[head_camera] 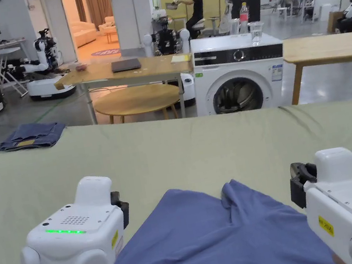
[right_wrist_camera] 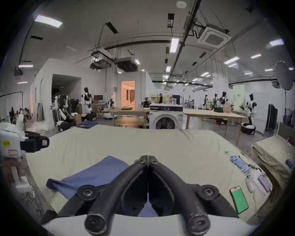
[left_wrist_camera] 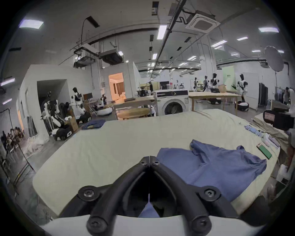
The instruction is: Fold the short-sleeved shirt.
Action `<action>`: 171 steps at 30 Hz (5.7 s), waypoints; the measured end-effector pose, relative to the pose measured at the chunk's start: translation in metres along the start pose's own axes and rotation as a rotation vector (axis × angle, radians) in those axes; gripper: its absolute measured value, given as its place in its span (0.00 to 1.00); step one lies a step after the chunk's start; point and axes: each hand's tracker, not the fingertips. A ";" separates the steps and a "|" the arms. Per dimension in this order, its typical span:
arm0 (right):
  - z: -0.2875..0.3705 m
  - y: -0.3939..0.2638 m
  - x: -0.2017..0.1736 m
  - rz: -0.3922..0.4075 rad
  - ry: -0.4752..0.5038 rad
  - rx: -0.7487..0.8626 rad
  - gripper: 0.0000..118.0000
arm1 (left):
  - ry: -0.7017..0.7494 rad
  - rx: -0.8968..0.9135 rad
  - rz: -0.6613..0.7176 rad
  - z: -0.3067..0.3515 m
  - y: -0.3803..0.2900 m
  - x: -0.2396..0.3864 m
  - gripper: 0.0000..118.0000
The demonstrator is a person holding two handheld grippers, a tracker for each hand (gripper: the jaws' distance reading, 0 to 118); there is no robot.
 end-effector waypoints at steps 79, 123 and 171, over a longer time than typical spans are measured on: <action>-0.096 0.254 0.079 0.148 -0.064 0.110 0.01 | 0.111 -0.014 -0.017 -0.100 0.198 -0.064 0.00; 0.011 0.062 0.138 0.103 -0.137 -0.015 0.01 | 0.030 -0.022 -0.086 0.005 0.035 -0.004 0.00; 0.079 -0.117 0.040 -0.015 -0.045 -0.213 0.00 | -0.069 -0.383 0.051 0.047 -0.156 -0.044 1.00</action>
